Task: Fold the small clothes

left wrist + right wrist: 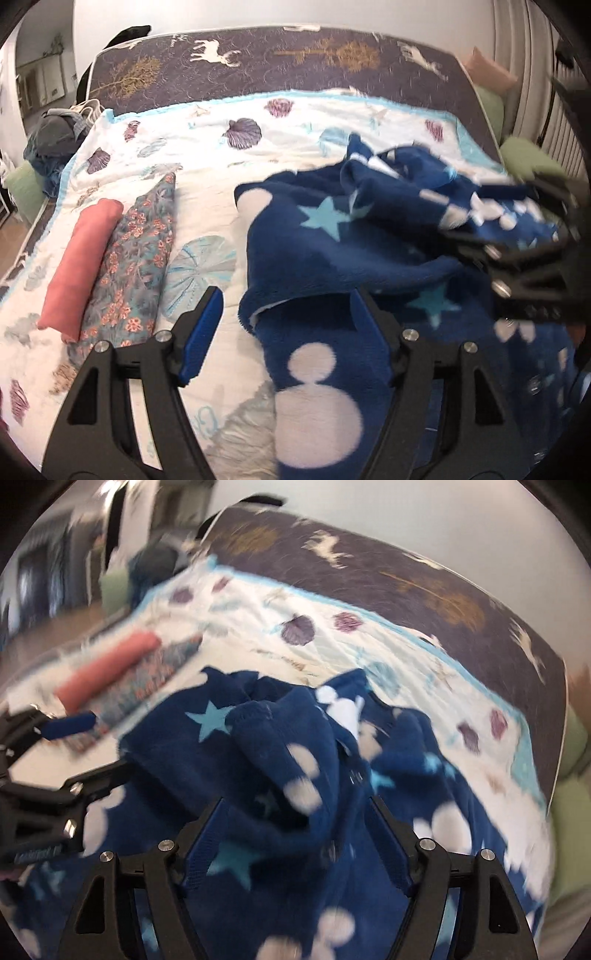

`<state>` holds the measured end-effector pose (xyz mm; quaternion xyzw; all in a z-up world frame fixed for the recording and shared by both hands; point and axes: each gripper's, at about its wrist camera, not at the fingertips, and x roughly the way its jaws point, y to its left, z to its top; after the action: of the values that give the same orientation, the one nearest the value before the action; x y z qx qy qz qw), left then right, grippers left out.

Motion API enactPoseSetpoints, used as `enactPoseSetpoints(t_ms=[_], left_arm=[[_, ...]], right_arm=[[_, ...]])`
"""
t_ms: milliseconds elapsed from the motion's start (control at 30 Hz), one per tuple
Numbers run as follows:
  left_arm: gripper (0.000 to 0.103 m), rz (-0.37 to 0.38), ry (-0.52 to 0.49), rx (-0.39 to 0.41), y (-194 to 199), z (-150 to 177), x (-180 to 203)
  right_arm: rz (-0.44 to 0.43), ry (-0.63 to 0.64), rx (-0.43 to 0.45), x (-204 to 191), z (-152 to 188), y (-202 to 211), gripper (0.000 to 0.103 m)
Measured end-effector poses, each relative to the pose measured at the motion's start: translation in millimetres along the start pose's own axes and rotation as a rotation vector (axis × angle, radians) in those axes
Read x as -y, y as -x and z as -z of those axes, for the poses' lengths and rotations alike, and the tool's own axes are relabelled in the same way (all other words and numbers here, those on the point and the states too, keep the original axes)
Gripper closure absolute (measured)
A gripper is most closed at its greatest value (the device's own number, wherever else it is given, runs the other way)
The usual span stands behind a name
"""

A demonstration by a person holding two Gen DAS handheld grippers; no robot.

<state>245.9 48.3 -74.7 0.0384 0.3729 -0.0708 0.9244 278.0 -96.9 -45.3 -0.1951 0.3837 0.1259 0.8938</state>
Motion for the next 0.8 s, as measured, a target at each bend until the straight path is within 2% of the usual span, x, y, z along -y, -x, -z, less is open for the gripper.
enactPoseSetpoints(t_ms=[167, 200, 233, 267, 400, 500, 567, 633, 667, 800], left_arm=[[0.031, -0.038, 0.006, -0.048, -22.6, -1.8, -1.6], [0.031, -0.056, 0.007, -0.061, -27.8, -2.6, -2.6], [0.031, -0.070, 0.009, -0.069, -30.9, -2.7, -3.5], [0.031, -0.088, 0.013, -0.079, -33.9, -2.3, -5.2], [0.031, -0.126, 0.056, -0.100, -37.7, 3.0, -15.8], [0.031, -0.146, 0.071, -0.110, -40.1, 6.4, -19.5], [0.031, -0.157, 0.064, -0.106, -38.9, 7.2, -17.3], [0.031, -0.170, 0.045, -0.099, -37.7, 7.7, -13.6], [0.031, -0.177, 0.035, -0.098, -37.4, 8.5, -11.2], [0.031, -0.196, 0.007, -0.100, -36.7, 9.5, -6.6]], right_arm=[[0.033, 0.044, -0.078, -3.6, -23.8, -45.5, 0.026], [0.033, 0.045, -0.088, -4.9, -26.1, -51.4, 0.044], [0.035, 0.040, -0.093, -5.4, -27.4, -55.8, 0.085], [0.043, 0.017, -0.113, -2.8, -28.1, -59.2, 0.090], [-0.055, -0.335, -0.045, 58.6, -16.4, -25.8, 0.091], [-0.134, -0.587, 0.056, 117.4, 15.0, 13.6, 0.091], [-0.215, -0.752, 0.113, 154.7, 50.6, 34.5, 0.091], [-0.258, -0.851, 0.102, 174.6, 81.9, 39.9, 0.091], [-0.272, -0.876, 0.067, 181.5, 100.6, 36.8, 0.091], [-0.278, -0.896, -0.051, 189.7, 148.0, 17.3, 0.091]])
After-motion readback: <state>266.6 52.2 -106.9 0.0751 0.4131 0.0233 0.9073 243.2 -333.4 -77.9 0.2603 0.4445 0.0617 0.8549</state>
